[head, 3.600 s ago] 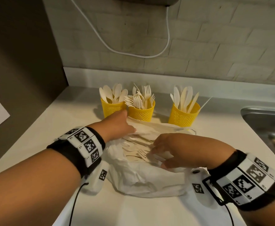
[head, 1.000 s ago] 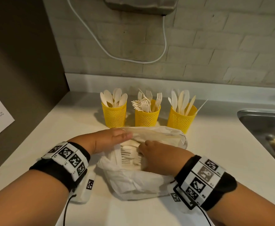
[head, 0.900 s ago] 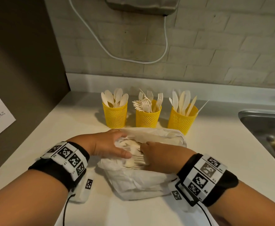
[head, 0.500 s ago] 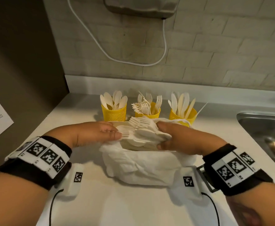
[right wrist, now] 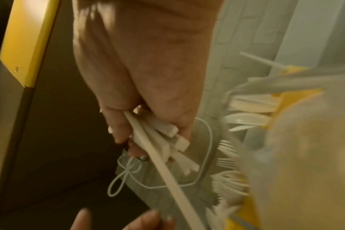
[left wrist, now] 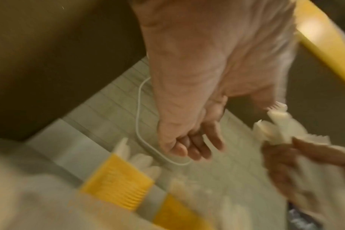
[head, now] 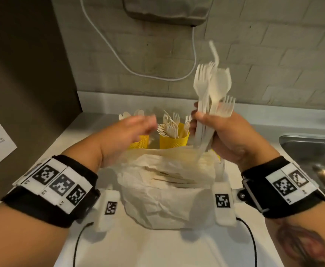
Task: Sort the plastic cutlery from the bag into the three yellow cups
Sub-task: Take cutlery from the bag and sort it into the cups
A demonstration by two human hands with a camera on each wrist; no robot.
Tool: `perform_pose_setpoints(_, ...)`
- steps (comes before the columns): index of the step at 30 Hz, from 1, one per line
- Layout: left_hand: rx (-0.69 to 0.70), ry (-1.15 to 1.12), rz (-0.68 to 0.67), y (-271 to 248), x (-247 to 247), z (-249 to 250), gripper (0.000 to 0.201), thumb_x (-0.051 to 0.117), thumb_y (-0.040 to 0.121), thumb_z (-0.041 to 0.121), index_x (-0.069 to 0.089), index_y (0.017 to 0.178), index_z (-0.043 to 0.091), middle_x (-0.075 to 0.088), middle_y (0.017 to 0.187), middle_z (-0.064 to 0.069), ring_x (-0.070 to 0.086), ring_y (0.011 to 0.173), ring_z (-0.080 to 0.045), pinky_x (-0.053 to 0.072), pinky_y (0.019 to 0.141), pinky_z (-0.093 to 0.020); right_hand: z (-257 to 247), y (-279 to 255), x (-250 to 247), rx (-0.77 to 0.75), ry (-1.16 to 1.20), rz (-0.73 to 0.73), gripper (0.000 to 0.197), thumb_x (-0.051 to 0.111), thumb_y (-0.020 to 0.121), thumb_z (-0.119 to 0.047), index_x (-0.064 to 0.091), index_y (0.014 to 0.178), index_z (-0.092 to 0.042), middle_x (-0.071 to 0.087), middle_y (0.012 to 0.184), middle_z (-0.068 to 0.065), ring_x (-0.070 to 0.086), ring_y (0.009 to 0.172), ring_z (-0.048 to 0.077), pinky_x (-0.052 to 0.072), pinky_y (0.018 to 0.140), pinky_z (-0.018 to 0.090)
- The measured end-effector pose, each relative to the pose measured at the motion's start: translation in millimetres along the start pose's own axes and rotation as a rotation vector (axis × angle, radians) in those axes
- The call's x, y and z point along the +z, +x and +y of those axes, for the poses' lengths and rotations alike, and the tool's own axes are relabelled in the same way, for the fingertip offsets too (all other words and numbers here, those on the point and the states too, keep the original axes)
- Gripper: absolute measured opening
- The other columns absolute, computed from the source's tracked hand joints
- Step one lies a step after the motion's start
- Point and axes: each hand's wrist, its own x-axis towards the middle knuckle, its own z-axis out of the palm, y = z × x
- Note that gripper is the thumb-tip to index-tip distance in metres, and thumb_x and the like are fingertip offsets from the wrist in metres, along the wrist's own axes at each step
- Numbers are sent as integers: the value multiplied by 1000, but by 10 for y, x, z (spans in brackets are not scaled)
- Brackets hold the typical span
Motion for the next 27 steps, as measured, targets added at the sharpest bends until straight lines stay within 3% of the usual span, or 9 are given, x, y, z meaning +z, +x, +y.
perform_pose_setpoints(4,-176,-786,8,146,284,359,85,25,90,74,56,123,2,60,126,-20,59,116,-34,49,99,-52,-260,159,299,-198,267,110,13,57,91,6,59,94,-7,60,75,5,62,71,15,54,80,32)
perform_pose_setpoints(6,-266,-924,-97,195,402,416,97,22,88,78,53,125,-6,62,114,-26,62,99,-39,55,85,-51,-285,231,441,-266,341,130,15,60,86,6,58,97,-5,59,79,6,62,73,16,54,78,30)
perform_pose_setpoints(9,-289,-1065,-109,270,523,405,94,22,91,74,56,127,-5,63,122,-27,62,106,-40,48,97,-53,-97,237,595,-231,216,135,18,64,81,3,60,97,-2,58,78,9,60,72,18,53,68,33)
perform_pose_setpoints(11,-292,-1129,-44,296,577,394,81,25,96,67,58,130,2,66,122,-23,64,112,-36,49,96,-50,140,183,654,-131,129,178,25,64,82,5,64,107,6,68,89,16,68,83,24,56,80,41)
perform_pose_setpoints(15,-289,-1077,10,262,624,270,75,28,95,68,62,127,9,71,118,-15,67,110,-30,50,96,-45,426,128,634,23,79,230,31,73,78,-5,67,106,7,74,97,20,72,94,29,55,91,48)
perform_pose_setpoints(19,-17,-831,35,181,596,175,72,50,84,67,62,128,10,69,124,-12,65,116,-22,47,104,-37,386,104,548,-11,58,113,8,61,91,1,69,88,2,68,74,12,65,74,24,53,71,39)
perform_pose_setpoints(22,121,-592,42,126,575,214,49,78,74,36,67,117,14,75,106,-7,71,92,-15,53,69,-25,348,53,517,13,-93,-132,27,51,88,14,73,81,0,62,69,13,60,64,19,50,60,28)
perform_pose_setpoints(24,124,-469,77,133,561,164,49,86,63,27,72,107,10,75,99,-15,68,84,-27,47,59,-29,338,37,473,83,-178,-267,44,51,82,19,72,60,-13,63,57,1,59,54,10,48,53,19)
perform_pose_setpoints(27,45,-455,99,106,598,144,58,90,53,29,73,100,0,72,100,-27,68,95,-46,54,81,-60,295,-16,463,178,-222,-386,28,54,81,19,68,77,-4,69,68,0,65,65,7,51,61,18)
